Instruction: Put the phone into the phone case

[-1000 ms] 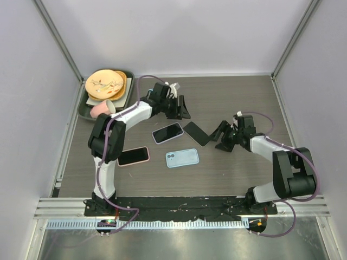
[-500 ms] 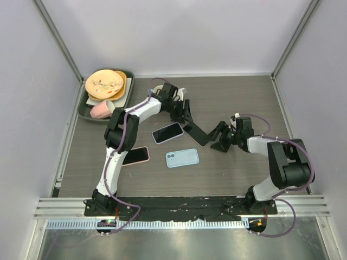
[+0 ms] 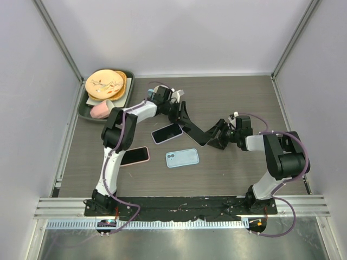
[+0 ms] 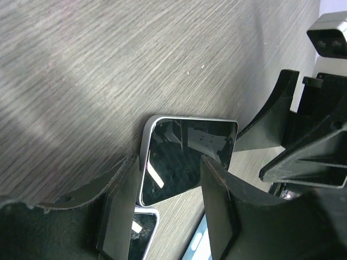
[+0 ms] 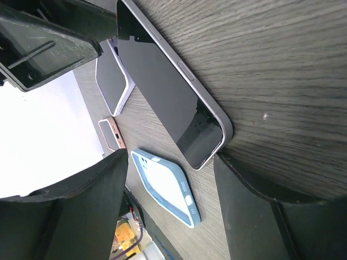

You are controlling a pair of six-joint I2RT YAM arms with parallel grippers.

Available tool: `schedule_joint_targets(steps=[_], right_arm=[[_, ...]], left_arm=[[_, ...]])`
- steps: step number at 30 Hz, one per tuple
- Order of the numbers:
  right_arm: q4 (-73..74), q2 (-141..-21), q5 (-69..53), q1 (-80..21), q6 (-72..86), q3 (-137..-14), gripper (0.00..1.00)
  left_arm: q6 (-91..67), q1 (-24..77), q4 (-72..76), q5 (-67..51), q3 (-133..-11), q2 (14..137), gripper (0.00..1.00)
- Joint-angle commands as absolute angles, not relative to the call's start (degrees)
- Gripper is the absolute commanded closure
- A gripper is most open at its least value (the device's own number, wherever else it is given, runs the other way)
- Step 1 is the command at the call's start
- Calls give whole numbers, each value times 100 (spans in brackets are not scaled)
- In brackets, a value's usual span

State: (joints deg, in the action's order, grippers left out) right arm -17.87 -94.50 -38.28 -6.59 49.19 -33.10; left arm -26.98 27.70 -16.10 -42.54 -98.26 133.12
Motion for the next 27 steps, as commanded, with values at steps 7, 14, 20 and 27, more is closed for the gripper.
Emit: schedule_joint_targets(steps=[7, 14, 20, 27], right_arm=[[-2197, -9510, -3454, -729, 4790, -3182, 30], [-2127, -9264, -3542, -729, 4711, -3164, 31], [-1899, -9158, -3586, -729, 4553, -3182, 32], [-1811, -9088, -3595, -729, 4482, -3138, 32]], left_arm=[[-3428, 3182, -590, -5721, -8763, 12622, 52], [-3603, 3190, -316, -5722, -8368, 12147, 63], [-3735, 3199, -97, -5477, -7998, 11927, 72], [-3648, 3261, -184, -5414, -7910, 12023, 80]])
